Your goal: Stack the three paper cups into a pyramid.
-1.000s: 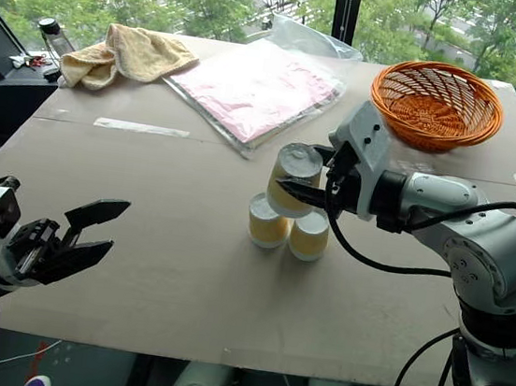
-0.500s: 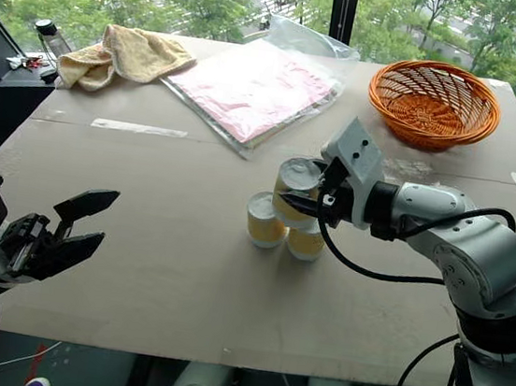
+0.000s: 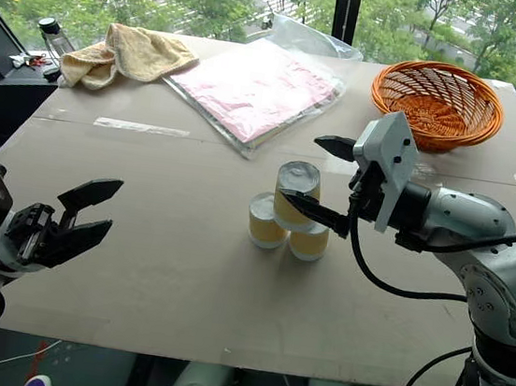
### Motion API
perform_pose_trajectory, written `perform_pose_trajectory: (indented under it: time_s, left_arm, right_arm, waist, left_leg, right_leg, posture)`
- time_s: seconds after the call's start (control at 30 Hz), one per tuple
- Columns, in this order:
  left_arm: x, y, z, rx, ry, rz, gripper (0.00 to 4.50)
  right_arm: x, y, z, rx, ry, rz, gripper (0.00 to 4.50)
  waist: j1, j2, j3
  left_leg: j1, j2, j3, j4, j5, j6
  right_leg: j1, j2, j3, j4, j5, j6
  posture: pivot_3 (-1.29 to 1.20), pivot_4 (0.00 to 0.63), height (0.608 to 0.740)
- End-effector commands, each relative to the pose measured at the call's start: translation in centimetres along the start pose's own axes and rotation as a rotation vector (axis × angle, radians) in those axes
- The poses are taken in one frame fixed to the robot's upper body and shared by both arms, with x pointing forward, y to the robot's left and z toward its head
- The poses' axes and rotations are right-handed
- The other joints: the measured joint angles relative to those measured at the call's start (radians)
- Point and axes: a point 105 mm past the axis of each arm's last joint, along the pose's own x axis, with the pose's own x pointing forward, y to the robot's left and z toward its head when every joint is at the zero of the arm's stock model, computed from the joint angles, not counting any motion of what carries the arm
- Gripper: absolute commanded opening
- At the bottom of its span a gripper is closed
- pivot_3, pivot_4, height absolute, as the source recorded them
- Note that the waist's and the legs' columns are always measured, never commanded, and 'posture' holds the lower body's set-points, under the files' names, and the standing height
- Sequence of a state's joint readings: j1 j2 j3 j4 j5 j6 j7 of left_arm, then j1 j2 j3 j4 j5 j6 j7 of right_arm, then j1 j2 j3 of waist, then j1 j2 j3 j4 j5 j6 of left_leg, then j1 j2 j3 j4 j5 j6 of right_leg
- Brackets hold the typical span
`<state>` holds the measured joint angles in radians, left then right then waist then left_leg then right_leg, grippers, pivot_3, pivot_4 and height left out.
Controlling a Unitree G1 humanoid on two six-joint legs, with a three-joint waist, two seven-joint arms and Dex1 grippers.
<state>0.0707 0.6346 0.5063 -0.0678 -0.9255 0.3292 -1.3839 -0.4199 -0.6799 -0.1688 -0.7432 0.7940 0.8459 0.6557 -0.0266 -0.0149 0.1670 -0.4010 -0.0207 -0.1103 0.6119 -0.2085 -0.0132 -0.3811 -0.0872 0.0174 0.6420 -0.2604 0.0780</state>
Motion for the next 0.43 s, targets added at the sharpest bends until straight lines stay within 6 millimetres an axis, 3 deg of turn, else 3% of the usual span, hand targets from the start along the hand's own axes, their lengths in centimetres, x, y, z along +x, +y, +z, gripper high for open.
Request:
perform_pose_trajectory:
  time_s: [0.03, 0.13, 0.33, 0.43]
  left_arm:
    - [0.4, 0.7, -0.7, 0.006, 0.054, 0.047, 4.50]
    - [0.4, 1.8, -1.9, 0.006, 0.131, 0.115, 4.50]
    - [-0.7, 2.8, -4.2, 0.024, 0.304, 0.201, 4.50]
    - [-0.9, 2.7, -5.0, 0.012, 0.355, 0.196, 4.50]
  right_arm:
    - [-2.3, 0.2, 0.7, -0.063, -0.021, -0.052, 4.41]
    - [-6.0, 0.1, -1.7, -0.009, 0.051, -0.156, 4.41]
    - [-13.0, 2.0, -8.1, 0.133, 0.259, -0.280, 4.41]
    - [-14.9, 2.9, -10.4, 0.162, 0.331, -0.304, 4.41]
  waist:
    - [0.008, 0.000, 0.000]
    - [0.018, -0.002, 0.000]
    - [0.015, -0.002, 0.000]
    - [0.013, -0.003, 0.000]
  left_leg:
    - [0.000, 0.000, 0.000, 0.000, 0.000, 0.000]
    - [0.000, 0.000, -0.001, 0.000, 0.000, 0.000]
    - [0.002, 0.000, 0.001, 0.000, 0.000, 0.000]
    - [0.004, 0.002, 0.003, 0.000, 0.000, 0.000]
  right_leg:
    - [0.000, 0.000, 0.000, 0.000, 0.000, 0.000]
    - [0.001, 0.000, -0.001, 0.000, 0.000, 0.000]
    - [0.003, 0.000, 0.000, 0.000, -0.001, 0.000]
    - [0.003, 0.001, 0.000, 0.000, -0.004, 0.000]
  posture:
    - [0.00, 0.150, 0.740]
    - [0.00, 0.150, 0.740]
    - [0.00, 0.150, 0.740]
    - [0.00, 0.150, 0.740]
